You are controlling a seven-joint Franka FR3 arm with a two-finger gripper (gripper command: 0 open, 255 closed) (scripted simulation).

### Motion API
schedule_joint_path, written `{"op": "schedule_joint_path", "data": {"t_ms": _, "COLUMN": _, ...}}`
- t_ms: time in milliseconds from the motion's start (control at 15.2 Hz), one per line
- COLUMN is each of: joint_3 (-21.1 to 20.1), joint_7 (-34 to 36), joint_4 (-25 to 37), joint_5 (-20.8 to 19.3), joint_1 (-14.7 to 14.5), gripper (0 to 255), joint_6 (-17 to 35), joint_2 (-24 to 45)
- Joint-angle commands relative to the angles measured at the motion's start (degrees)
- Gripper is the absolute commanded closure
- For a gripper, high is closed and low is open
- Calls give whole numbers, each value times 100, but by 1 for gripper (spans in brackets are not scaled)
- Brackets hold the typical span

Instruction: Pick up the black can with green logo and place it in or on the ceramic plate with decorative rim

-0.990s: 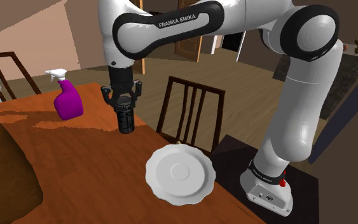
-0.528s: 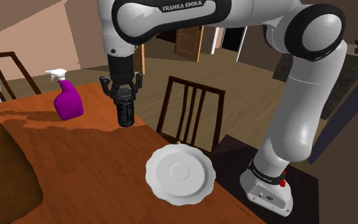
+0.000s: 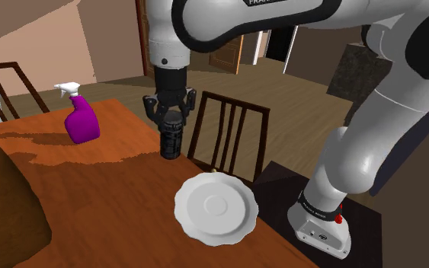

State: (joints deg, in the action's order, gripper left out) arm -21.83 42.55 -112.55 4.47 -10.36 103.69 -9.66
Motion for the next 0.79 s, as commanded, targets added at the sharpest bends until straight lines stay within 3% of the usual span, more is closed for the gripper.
{"op": "schedule_joint_path", "data": {"t_ms": 0, "joint_3": -3, "joint_7": 0, "joint_4": -386, "joint_5": 164, "joint_1": -59, "gripper": 255, "joint_6": -14, "joint_2": -435}}
{"op": "schedule_joint_path", "data": {"t_ms": 726, "joint_3": -61, "joint_7": 315, "joint_4": -1800, "joint_5": 943, "joint_1": -671, "gripper": 255, "joint_6": -720, "joint_2": -2663}}
